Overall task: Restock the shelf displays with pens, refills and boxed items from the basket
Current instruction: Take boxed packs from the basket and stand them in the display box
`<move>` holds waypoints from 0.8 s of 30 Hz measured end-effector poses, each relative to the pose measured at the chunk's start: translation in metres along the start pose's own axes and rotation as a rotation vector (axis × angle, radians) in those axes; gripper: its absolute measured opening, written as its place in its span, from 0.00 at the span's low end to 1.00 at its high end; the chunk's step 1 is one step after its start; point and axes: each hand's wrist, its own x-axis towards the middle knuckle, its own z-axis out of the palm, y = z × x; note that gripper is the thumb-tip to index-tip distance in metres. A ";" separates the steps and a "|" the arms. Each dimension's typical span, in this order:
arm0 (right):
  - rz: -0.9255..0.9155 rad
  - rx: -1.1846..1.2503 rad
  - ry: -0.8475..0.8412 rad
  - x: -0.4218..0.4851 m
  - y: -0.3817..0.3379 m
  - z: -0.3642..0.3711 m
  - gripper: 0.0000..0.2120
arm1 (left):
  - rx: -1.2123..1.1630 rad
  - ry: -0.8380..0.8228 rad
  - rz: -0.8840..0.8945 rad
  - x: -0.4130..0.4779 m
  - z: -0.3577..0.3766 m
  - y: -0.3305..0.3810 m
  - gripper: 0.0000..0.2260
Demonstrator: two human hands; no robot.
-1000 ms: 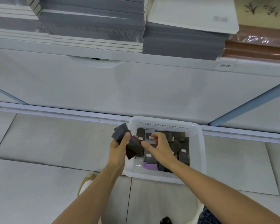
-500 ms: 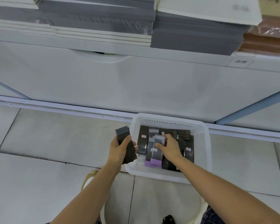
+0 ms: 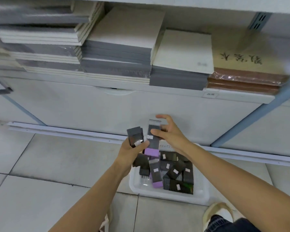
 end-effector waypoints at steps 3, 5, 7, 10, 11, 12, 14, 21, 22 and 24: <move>-0.214 -0.145 0.012 -0.011 -0.039 0.006 0.12 | -0.059 0.051 0.023 -0.012 0.002 0.036 0.13; -0.330 -0.220 -0.007 -0.019 -0.060 0.007 0.16 | -0.078 0.090 0.047 -0.021 -0.002 0.063 0.09; -0.426 -0.379 -0.040 -0.028 -0.079 0.007 0.23 | -0.082 0.097 0.073 -0.031 -0.009 0.091 0.07; -0.575 -0.563 0.004 -0.038 -0.106 0.013 0.16 | -0.103 0.052 0.072 -0.048 -0.016 0.131 0.10; -0.628 -0.559 0.044 -0.041 -0.117 0.017 0.14 | -0.118 0.023 0.062 -0.055 -0.017 0.143 0.11; -0.685 -0.535 0.077 -0.044 -0.127 0.021 0.12 | -0.139 -0.013 0.055 -0.061 -0.017 0.155 0.11; -0.799 -0.495 0.126 -0.049 -0.149 0.027 0.07 | -0.197 -0.085 0.066 -0.075 -0.015 0.178 0.10; -0.831 -0.208 0.187 -0.063 -0.235 0.046 0.02 | -0.060 -0.086 0.364 -0.116 -0.014 0.250 0.10; -0.835 -0.174 0.163 -0.064 -0.248 0.047 0.03 | -0.008 -0.060 0.399 -0.120 -0.015 0.258 0.09; -0.830 -0.157 0.109 -0.068 -0.272 0.048 0.08 | 0.049 -0.008 0.455 -0.125 -0.017 0.274 0.08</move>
